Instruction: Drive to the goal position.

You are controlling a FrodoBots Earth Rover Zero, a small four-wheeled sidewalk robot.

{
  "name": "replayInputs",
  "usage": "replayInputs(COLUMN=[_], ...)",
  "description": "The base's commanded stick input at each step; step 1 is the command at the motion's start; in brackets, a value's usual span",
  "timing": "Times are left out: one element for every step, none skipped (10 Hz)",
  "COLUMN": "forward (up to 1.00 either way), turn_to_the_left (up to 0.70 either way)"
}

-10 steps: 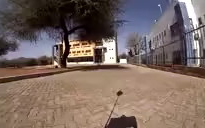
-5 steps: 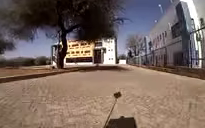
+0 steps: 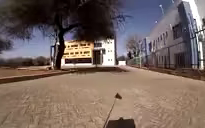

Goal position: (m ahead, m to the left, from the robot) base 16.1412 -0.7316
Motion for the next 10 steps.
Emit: replayInputs(forward=[1.00, 1.00, 1.00, 1.00, 1.00, 1.00, 1.00, 1.00, 1.00, 1.00], turn_to_the_left=[0.00, 0.00, 0.00, 0.00, 0.00, 0.00, 0.00, 0.00, 0.00, 0.00])
